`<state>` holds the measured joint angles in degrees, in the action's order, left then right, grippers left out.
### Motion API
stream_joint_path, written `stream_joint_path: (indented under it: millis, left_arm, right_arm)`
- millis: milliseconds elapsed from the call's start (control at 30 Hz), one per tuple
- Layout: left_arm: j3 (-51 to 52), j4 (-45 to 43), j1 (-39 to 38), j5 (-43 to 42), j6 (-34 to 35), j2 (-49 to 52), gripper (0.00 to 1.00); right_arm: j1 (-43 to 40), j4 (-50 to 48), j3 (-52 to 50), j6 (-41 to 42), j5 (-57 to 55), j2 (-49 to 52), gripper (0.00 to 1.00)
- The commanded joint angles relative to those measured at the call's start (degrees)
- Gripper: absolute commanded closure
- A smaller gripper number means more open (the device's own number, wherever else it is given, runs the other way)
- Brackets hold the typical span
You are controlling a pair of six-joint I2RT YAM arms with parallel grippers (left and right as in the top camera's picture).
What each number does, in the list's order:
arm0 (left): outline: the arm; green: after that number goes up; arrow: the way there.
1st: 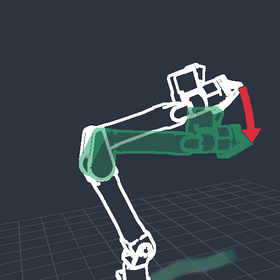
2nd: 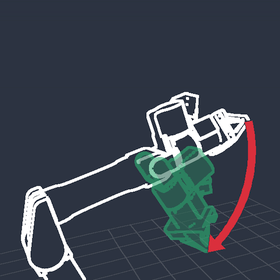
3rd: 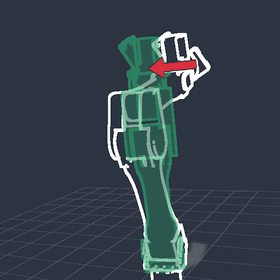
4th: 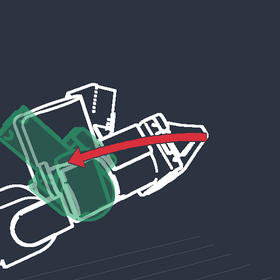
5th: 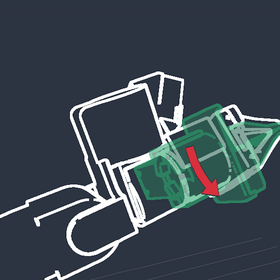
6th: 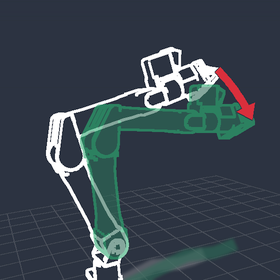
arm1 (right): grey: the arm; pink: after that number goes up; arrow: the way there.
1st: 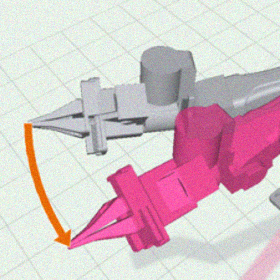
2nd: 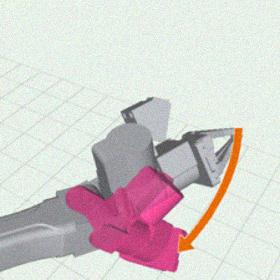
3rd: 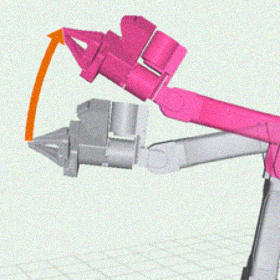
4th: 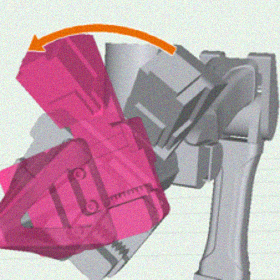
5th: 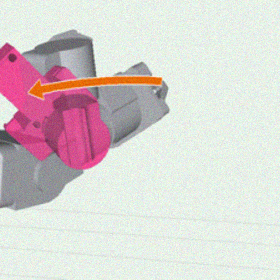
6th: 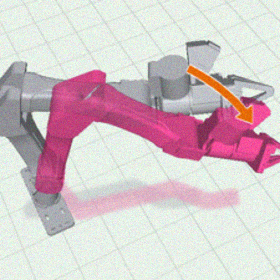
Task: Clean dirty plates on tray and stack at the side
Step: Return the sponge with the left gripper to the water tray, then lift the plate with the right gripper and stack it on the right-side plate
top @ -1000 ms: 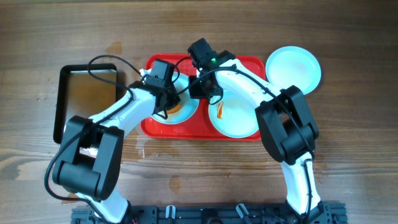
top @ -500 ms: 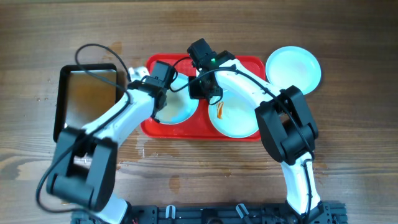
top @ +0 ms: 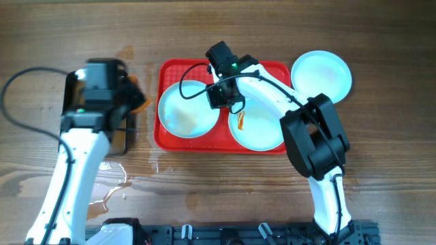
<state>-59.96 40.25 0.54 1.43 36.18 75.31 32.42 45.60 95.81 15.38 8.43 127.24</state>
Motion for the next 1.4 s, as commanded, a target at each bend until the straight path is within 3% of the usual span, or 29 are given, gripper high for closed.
stream_joint_path:
  millis: [0,267,400,667,833,967,1100,1200,1367]
  left_arm:
    - [0.33,4.72,7.69,-4.46,0.04,-0.39,0.96]
    - [0.33,6.32,14.97,-4.44,0.02,-0.39,0.96]
    - [0.33,6.29,16.02,-4.42,0.02,-0.39,0.96]
    - [0.33,6.32,16.37,-4.42,-1.46,-0.39,0.96]
    - [0.33,6.32,16.37,-4.42,-1.46,-0.39,0.96]
    - [0.33,6.34,16.37,-4.42,-1.46,-0.39,0.96]
    - [0.33,6.34,16.37,-4.39,-1.49,-0.39,0.96]
    - [0.33,6.34,16.37,-4.42,-1.49,-0.39,0.96]
    - [0.33,6.56,16.37,-4.39,-1.49,-0.39,0.96]
  right_arm:
    - [-0.31,0.46,1.70,-5.16,-9.14,-7.39,0.96]
    - [3.82,-1.05,1.70,-8.83,-30.14,-20.13,0.96]
    - [7.98,-3.72,1.70,-15.30,-41.42,-24.46,0.96]
    - [18.82,-15.85,1.68,-38.88,-67.45,-25.24,0.96]
    - [22.25,-26.08,1.68,-56.28,-73.37,-25.24,0.96]
    - [23.19,-31.41,1.68,-63.30,-75.01,-25.24,0.96]
    - [23.23,-31.85,1.68,-61.83,-75.41,-25.24,0.96]
    - [23.19,-30.88,1.66,-55.49,-75.25,-25.24,0.96]
    - [20.65,-21.53,1.57,-37.42,-67.76,-25.24,0.95]
